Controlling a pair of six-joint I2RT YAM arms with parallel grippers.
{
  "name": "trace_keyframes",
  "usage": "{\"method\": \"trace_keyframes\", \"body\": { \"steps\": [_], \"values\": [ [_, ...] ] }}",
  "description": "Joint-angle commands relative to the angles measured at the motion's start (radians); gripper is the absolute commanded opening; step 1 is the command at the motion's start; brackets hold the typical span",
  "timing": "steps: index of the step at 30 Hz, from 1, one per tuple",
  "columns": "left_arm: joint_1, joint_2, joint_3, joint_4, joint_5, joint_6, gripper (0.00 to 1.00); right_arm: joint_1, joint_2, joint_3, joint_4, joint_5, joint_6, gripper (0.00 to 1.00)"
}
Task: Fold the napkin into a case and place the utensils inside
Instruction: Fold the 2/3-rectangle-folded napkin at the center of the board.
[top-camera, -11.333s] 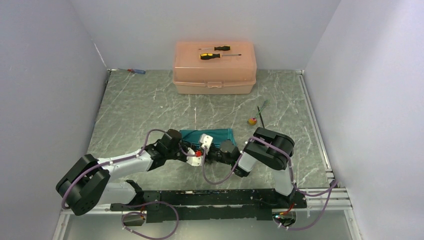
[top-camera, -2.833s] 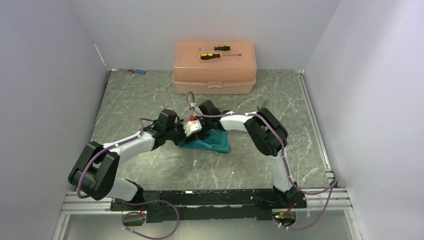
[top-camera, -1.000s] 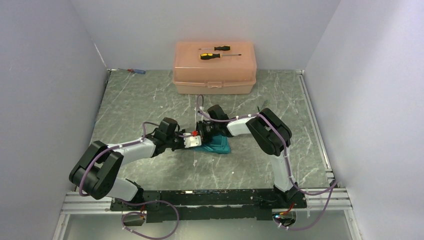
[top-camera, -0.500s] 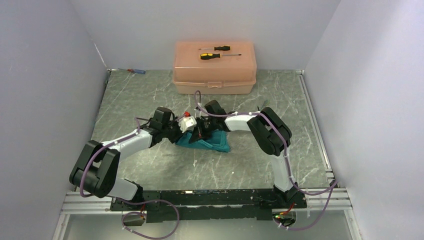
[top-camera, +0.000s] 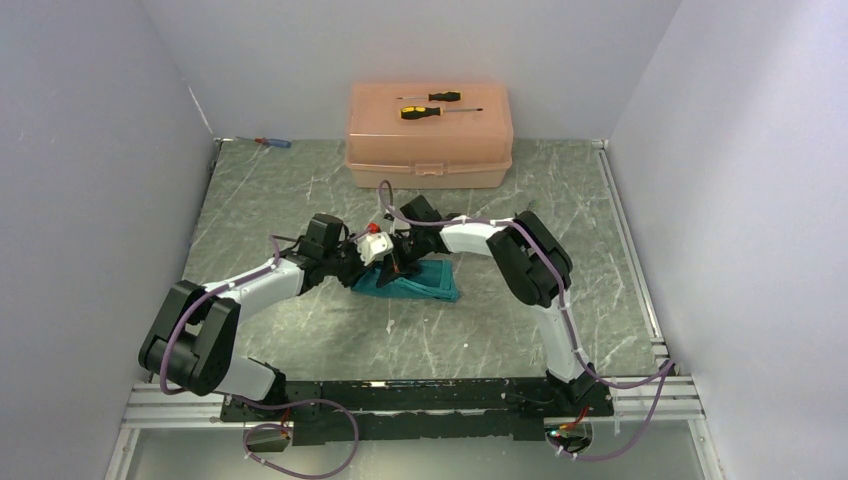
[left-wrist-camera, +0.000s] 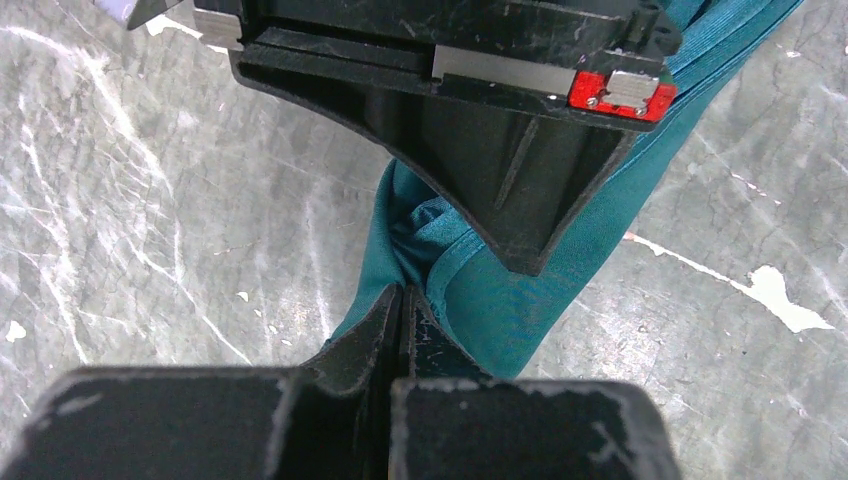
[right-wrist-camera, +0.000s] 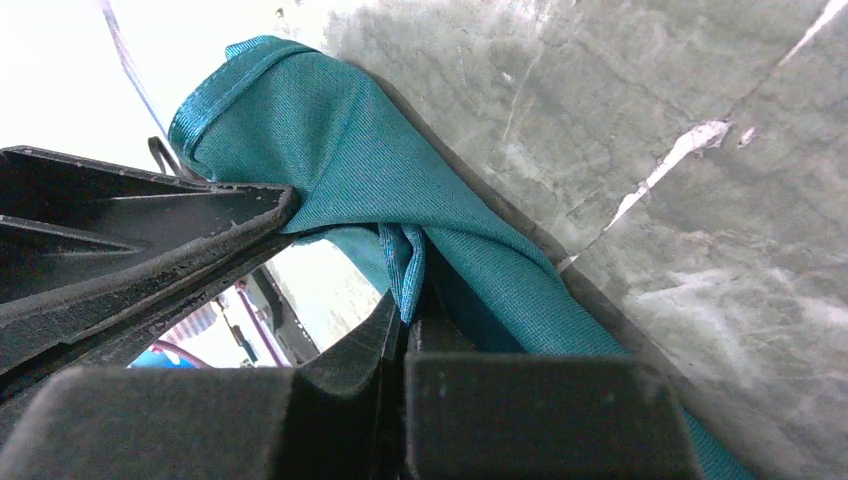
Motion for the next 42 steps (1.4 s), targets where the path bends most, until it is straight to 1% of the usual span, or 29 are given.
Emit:
{"method": "trace_keyframes", "body": {
  "steps": [1,10,17,23,28,33,42],
  "values": [
    [-0.002,-0.034,0.032,0.029,0.034,0.012,0.03,0.007,0.034,0.035,-0.110,0.049,-0.065,0.00],
    [-0.004,-0.073,0.029,0.040,0.040,0.083,0.03,0.007,0.057,0.047,-0.180,0.062,-0.100,0.00],
    [-0.033,-0.090,-0.015,0.000,0.073,0.140,0.03,0.006,0.057,0.074,-0.189,0.063,-0.088,0.00],
    [-0.083,-0.078,-0.082,0.055,0.048,0.215,0.03,0.008,0.052,0.088,-0.172,0.042,-0.055,0.00],
    [-0.103,-0.062,-0.116,0.105,0.024,0.263,0.03,0.010,0.054,0.123,-0.173,0.019,-0.041,0.00],
    [-0.124,-0.058,-0.142,0.110,-0.001,0.333,0.03,0.010,0.085,0.196,-0.202,-0.018,-0.061,0.00],
    [-0.125,-0.026,-0.203,0.113,0.008,0.491,0.03,0.008,0.173,0.264,-0.245,-0.157,-0.137,0.00]
  ]
}}
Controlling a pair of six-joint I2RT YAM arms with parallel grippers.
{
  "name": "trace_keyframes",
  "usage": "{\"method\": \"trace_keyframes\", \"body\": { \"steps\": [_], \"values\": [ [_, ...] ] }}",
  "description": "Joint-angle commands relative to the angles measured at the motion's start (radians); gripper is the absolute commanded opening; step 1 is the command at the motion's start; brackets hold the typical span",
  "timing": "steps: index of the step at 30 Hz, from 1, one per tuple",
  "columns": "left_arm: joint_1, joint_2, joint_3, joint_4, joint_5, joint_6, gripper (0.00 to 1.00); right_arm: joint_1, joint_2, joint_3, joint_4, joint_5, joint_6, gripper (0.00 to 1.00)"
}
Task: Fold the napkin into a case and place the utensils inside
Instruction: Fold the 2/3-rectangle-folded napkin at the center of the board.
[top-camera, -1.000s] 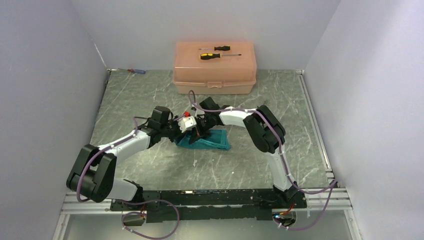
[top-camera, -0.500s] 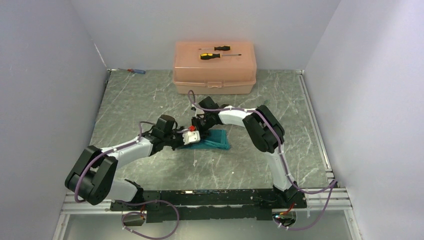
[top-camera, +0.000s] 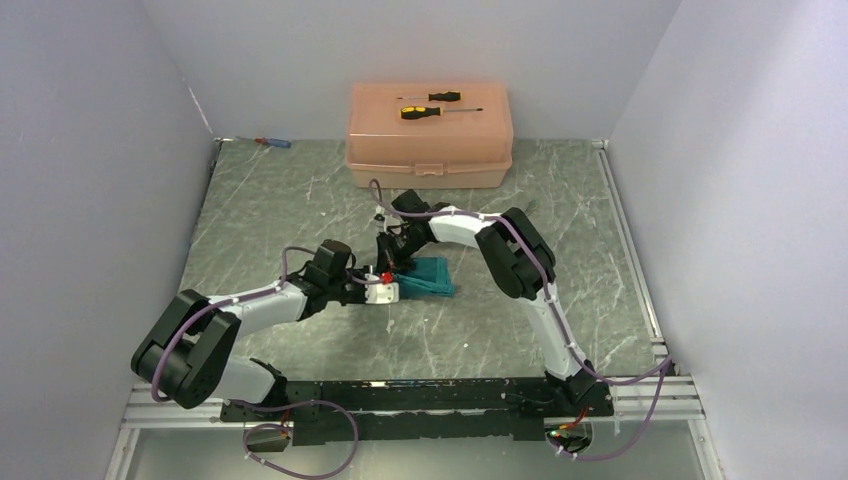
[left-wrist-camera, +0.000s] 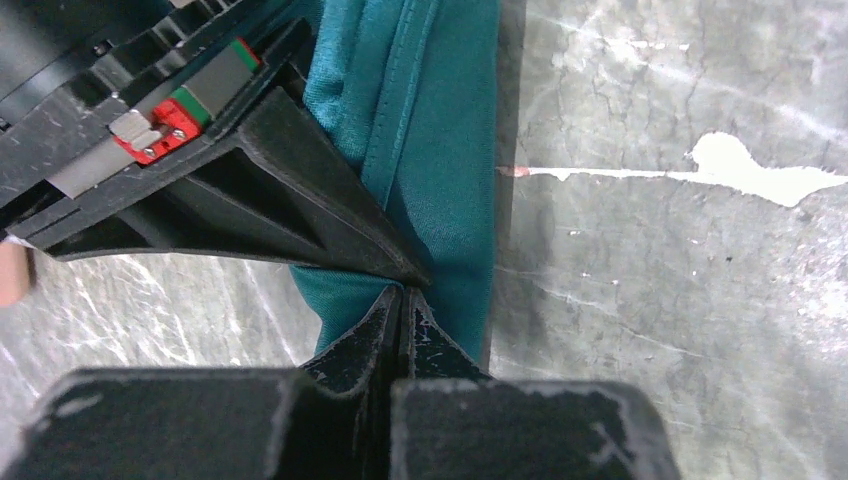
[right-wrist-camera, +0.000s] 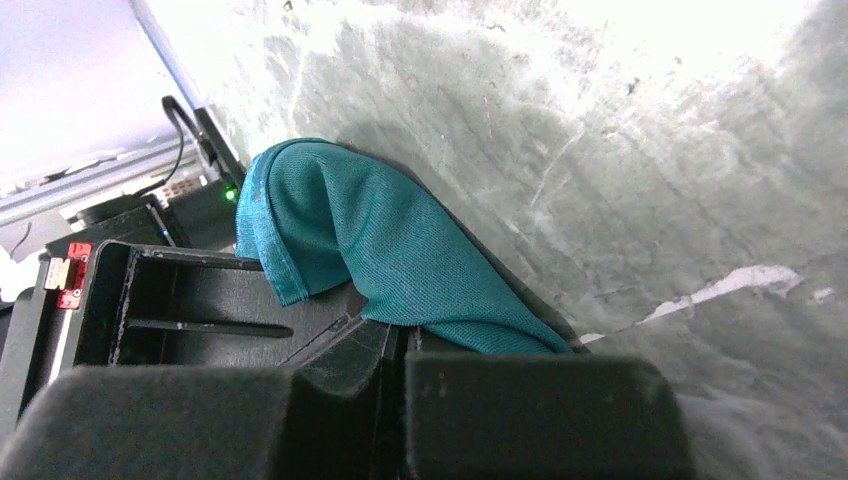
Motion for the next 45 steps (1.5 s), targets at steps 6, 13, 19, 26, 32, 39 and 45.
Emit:
{"method": "trace_keyframes", "body": {
  "steps": [6,13,19,26,32,39,45],
  "values": [
    [-0.011,0.061,-0.042,-0.090,0.017,0.227,0.03,-0.007,0.013,0.024,-0.007,-0.061,-0.093,0.14],
    [-0.011,0.081,-0.038,-0.183,0.027,0.254,0.03,-0.070,-0.164,-0.103,0.125,-0.037,-0.137,0.35],
    [-0.011,0.083,-0.020,-0.223,0.005,0.232,0.03,-0.103,-0.330,-0.258,0.178,0.032,-0.236,0.41],
    [-0.011,0.062,-0.025,-0.262,-0.028,0.163,0.03,-0.128,-0.536,-0.499,0.219,0.141,-0.521,0.44],
    [-0.010,0.052,-0.033,-0.255,-0.038,0.123,0.03,-0.128,-0.573,-0.536,0.166,0.165,-0.677,0.46],
    [-0.010,0.047,-0.033,-0.257,-0.039,0.115,0.03,-0.127,-0.647,-0.629,0.227,0.216,-0.732,0.50],
    [-0.009,0.043,-0.033,-0.255,-0.039,0.114,0.03,-0.119,-0.689,-0.675,0.256,0.220,-0.776,0.57]
  ]
}}
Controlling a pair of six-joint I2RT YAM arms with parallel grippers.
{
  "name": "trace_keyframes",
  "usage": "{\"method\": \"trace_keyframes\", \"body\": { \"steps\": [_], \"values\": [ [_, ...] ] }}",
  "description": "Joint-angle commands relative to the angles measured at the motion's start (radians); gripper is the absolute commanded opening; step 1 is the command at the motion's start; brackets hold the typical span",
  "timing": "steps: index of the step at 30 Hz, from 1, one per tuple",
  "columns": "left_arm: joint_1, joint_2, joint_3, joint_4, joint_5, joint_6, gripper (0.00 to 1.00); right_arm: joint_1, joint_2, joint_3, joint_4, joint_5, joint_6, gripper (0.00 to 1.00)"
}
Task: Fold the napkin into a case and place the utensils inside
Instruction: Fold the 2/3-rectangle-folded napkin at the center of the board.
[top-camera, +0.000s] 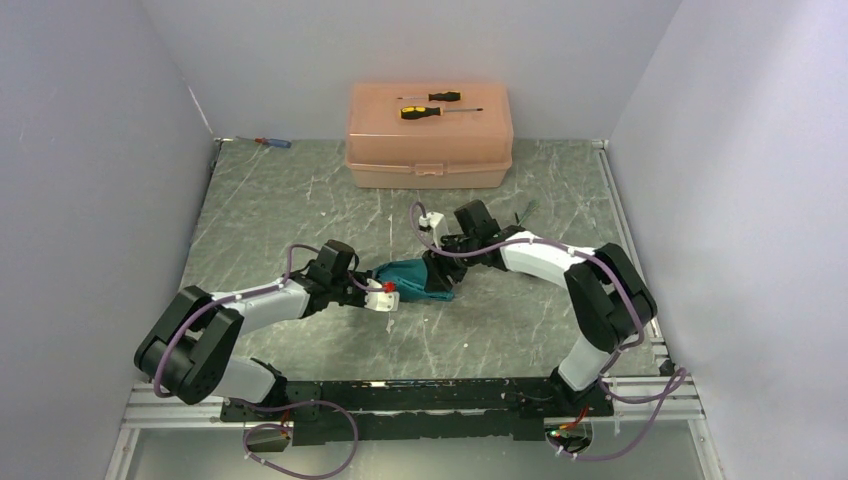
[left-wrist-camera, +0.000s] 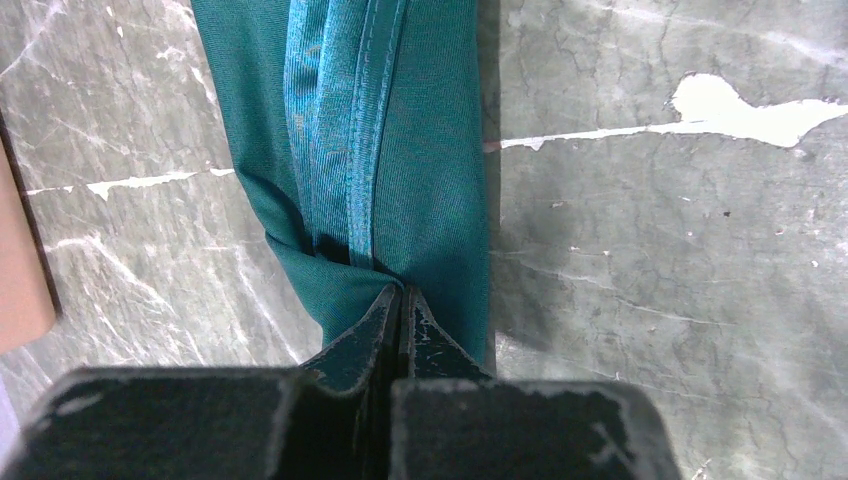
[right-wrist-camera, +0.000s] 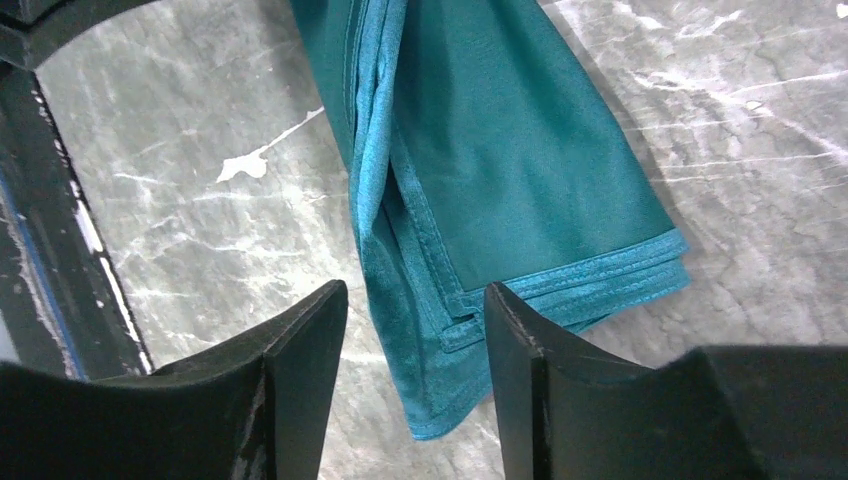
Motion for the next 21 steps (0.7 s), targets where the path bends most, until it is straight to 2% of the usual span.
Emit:
{"method": "trace_keyframes", "body": {
  "steps": [1,4,5,6,11,18,21],
  "values": [
    [-0.002,0.016,-0.049,-0.189,-0.020,-0.050,0.03,0.011,-0.054,-0.019,0.070,0.020,-0.067,0.58],
    [-0.001,0.015,-0.051,-0.184,-0.022,-0.049,0.03,0.023,-0.068,-0.021,0.076,0.034,-0.066,0.59],
    [-0.001,0.014,-0.052,-0.186,-0.023,-0.048,0.03,0.027,-0.071,-0.020,0.074,0.037,-0.066,0.86],
    [-0.001,0.013,-0.050,-0.185,-0.023,-0.049,0.03,0.034,-0.077,-0.019,0.073,0.043,-0.066,0.98],
    [-0.001,0.007,-0.052,-0.183,-0.024,-0.044,0.03,0.070,-0.113,-0.027,0.076,0.084,-0.075,1.00],
    [0.000,0.002,-0.057,-0.171,-0.030,-0.041,0.03,0.173,-0.079,-0.033,0.051,0.244,-0.124,0.88],
    [-0.001,0.001,-0.059,-0.172,-0.030,-0.038,0.03,0.221,-0.042,-0.034,0.048,0.321,-0.151,0.88]
  ]
}}
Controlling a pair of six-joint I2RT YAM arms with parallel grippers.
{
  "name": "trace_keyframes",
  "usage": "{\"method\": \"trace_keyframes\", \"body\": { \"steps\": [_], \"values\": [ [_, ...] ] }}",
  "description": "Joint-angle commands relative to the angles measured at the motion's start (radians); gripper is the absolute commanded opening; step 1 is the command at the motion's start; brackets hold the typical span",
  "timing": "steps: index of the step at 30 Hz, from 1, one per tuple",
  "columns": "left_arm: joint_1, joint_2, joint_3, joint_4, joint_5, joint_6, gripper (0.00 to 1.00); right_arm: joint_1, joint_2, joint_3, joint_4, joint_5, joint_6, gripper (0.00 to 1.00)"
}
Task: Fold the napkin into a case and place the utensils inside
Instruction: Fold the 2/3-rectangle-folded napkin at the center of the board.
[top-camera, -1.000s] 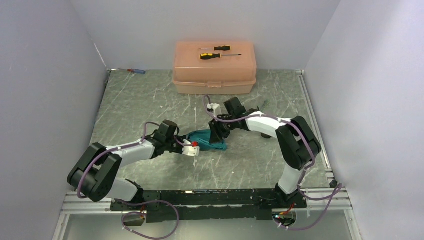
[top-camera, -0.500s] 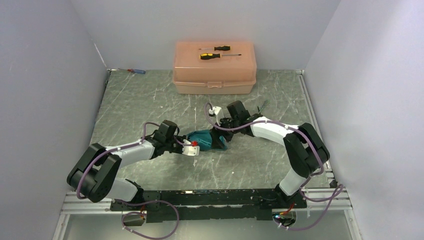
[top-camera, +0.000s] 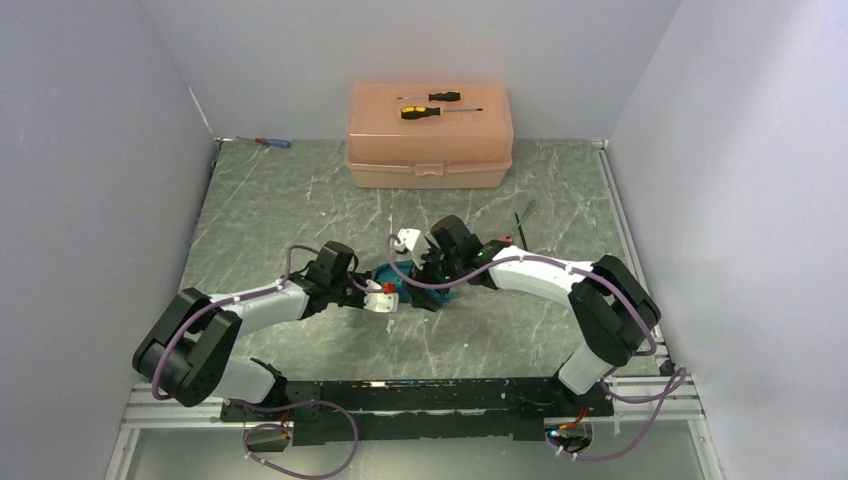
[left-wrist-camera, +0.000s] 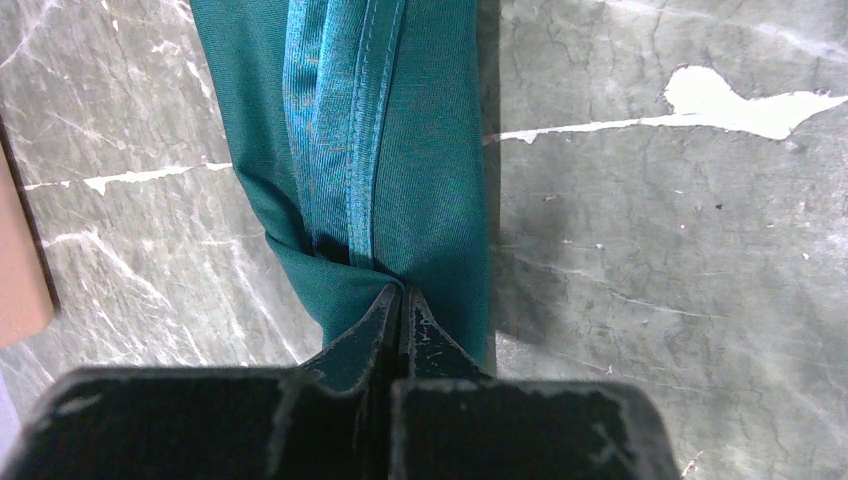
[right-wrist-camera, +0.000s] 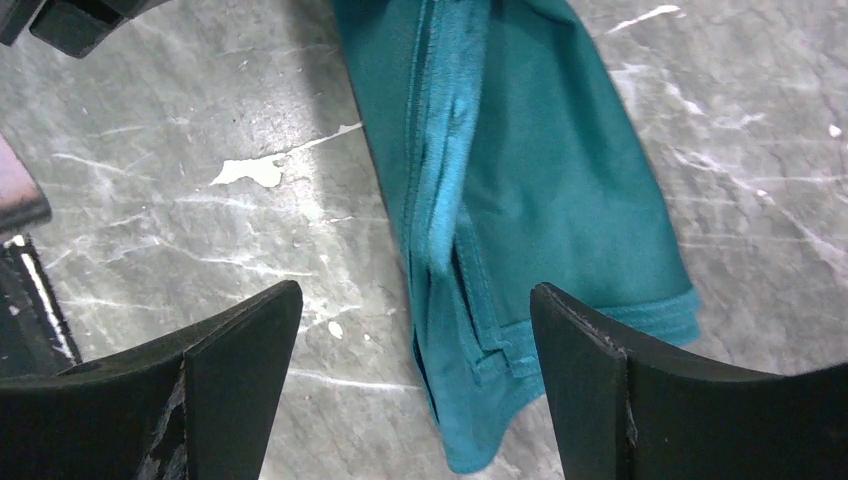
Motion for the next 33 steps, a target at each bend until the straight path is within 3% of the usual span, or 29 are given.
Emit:
{"method": "trace_keyframes", "body": {
  "steps": [1,9,20,22,25,27,33],
  "values": [
    [0.000,0.015,-0.052,-0.163,-0.021,-0.035,0.03,0.061,0.052,-0.003,0.007,0.142,-0.070,0.88],
    [-0.001,0.011,-0.052,-0.162,-0.022,-0.029,0.03,0.080,0.083,-0.007,0.022,0.275,-0.113,0.80],
    [0.005,-0.003,-0.053,-0.167,-0.028,-0.015,0.03,0.060,0.079,-0.038,0.081,0.212,-0.059,0.69],
    [0.007,-0.006,-0.055,-0.173,-0.029,-0.011,0.03,0.050,0.076,-0.038,0.083,0.187,-0.052,0.61],
    [0.009,-0.017,-0.059,-0.178,-0.030,-0.003,0.03,0.029,0.090,-0.024,0.060,0.136,-0.048,0.34],
    [0.010,-0.020,-0.060,-0.177,-0.029,-0.001,0.03,0.012,0.106,0.003,0.029,0.105,-0.047,0.23],
    [0.010,-0.020,-0.062,-0.172,-0.037,0.014,0.03,-0.014,0.061,0.035,-0.015,0.024,-0.043,0.19]
  ]
}}
